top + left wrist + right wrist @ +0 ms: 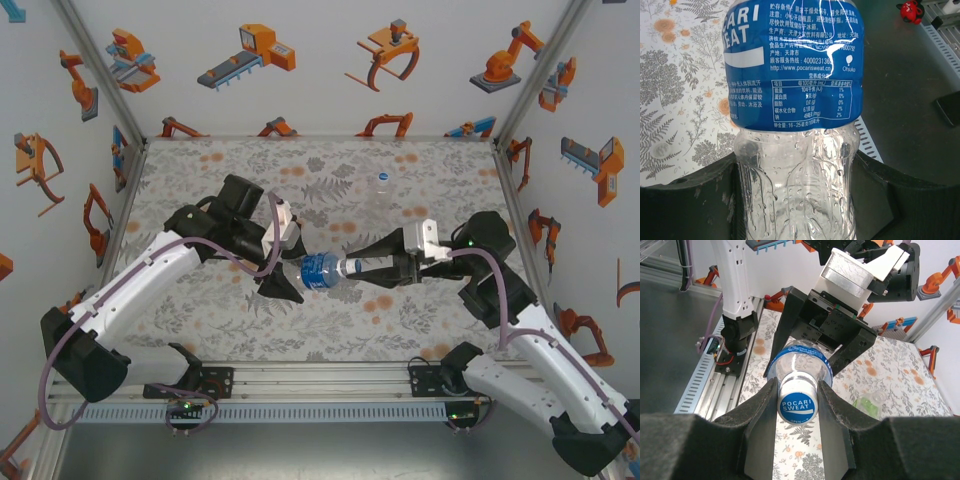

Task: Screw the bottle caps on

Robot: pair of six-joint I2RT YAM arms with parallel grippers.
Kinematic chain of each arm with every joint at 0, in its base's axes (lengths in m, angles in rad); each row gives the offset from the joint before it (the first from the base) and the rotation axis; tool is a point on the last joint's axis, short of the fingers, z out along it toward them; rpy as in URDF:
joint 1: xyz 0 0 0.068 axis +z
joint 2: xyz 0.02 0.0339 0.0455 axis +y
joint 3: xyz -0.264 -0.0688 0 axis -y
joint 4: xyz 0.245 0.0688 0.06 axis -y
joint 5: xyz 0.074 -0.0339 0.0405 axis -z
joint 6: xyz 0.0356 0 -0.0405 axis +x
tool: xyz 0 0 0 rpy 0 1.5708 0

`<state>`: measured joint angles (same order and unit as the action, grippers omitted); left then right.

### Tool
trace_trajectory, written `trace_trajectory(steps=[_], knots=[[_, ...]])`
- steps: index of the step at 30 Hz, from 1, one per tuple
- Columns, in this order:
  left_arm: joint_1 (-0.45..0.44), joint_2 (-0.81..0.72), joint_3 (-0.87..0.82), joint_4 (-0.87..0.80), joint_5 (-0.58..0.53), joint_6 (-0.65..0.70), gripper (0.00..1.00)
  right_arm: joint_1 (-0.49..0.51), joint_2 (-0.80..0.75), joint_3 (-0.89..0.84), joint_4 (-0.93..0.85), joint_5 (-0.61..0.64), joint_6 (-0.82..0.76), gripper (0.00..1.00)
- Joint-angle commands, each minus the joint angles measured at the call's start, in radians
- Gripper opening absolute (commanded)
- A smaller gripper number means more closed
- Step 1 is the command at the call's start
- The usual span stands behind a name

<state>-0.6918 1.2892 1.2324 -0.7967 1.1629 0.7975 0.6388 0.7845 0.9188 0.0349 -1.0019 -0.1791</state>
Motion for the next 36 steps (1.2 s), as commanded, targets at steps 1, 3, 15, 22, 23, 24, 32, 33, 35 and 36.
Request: trace_trajectory(steps=[1,3,15,22,23,24,32,33,35,36], knots=[[-0.018,-0.002,0.029,0.027,0.085,0.019,0.00,0.007,0.017,-0.020,0.044,0.024,0.009,0.00],[-0.023,0.002,0.028,0.027,0.065,0.014,0.00,0.010,0.026,-0.019,0.055,0.016,0.014,0.00],[-0.034,-0.012,0.027,0.026,0.077,0.051,0.00,0.019,0.051,-0.028,0.074,0.016,0.073,0.00],[-0.034,-0.034,0.028,0.053,-0.041,0.022,0.00,0.019,0.059,-0.059,0.110,0.284,0.471,0.00],[-0.035,-0.040,0.023,0.071,-0.068,0.004,0.00,0.020,0.058,-0.065,0.102,0.343,0.549,0.00],[-0.034,-0.044,0.021,0.082,-0.093,-0.002,0.00,0.021,0.056,-0.068,0.087,0.389,0.611,0.00],[-0.021,-0.070,-0.033,0.255,-0.329,-0.138,0.00,0.028,0.039,-0.062,-0.193,0.766,1.186,0.00],[-0.020,-0.068,-0.038,0.271,-0.348,-0.147,0.00,0.031,0.047,-0.068,-0.214,0.775,1.262,0.00],[-0.018,-0.059,-0.044,0.293,-0.385,-0.160,0.00,0.033,0.069,-0.066,-0.288,0.797,1.400,0.00],[-0.018,-0.052,-0.042,0.298,-0.404,-0.168,0.00,0.035,0.080,-0.068,-0.314,0.806,1.448,0.00]])
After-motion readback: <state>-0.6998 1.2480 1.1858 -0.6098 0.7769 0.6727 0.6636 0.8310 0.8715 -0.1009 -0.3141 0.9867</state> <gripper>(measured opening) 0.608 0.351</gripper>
